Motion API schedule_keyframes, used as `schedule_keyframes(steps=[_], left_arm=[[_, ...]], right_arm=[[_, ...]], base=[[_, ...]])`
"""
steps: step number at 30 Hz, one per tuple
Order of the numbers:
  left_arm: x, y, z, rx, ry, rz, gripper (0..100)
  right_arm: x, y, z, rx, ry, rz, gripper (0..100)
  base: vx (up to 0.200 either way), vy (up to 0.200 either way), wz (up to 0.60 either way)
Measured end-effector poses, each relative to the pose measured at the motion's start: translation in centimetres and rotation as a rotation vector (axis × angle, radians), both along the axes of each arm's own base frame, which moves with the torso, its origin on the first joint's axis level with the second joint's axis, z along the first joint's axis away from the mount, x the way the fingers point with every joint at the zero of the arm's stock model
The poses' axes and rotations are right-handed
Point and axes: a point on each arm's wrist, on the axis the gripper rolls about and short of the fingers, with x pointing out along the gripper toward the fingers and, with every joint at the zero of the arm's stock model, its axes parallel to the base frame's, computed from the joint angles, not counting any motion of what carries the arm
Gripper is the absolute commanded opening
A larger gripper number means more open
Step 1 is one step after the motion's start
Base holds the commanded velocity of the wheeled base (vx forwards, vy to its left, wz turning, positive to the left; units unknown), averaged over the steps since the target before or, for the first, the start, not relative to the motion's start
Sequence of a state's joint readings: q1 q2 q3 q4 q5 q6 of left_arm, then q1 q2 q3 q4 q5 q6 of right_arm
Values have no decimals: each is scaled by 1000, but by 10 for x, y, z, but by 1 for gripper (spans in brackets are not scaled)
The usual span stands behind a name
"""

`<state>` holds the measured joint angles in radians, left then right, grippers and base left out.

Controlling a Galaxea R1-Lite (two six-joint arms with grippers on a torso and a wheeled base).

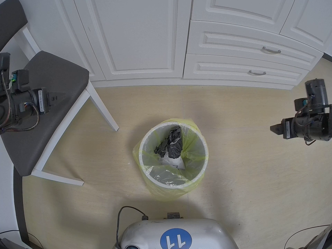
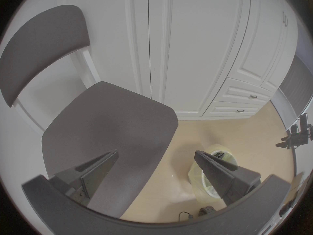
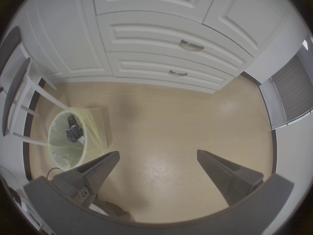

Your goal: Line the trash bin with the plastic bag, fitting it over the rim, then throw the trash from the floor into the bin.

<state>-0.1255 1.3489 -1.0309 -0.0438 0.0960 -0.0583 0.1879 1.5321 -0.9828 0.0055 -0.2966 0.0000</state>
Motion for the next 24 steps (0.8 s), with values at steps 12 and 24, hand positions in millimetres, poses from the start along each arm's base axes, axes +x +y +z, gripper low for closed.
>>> schedule_keyframes(steps=[12, 24], left_arm=[[-55, 7, 21, -38, -111, -18, 100], [-108, 13, 37, -57, -258, -25, 100]], right_arm=[[-66, -28, 67, 170, -333, -17, 100], [-161, -39, 113, 305, -630, 35, 100]], base=[[0, 0, 0], [0, 0, 0]])
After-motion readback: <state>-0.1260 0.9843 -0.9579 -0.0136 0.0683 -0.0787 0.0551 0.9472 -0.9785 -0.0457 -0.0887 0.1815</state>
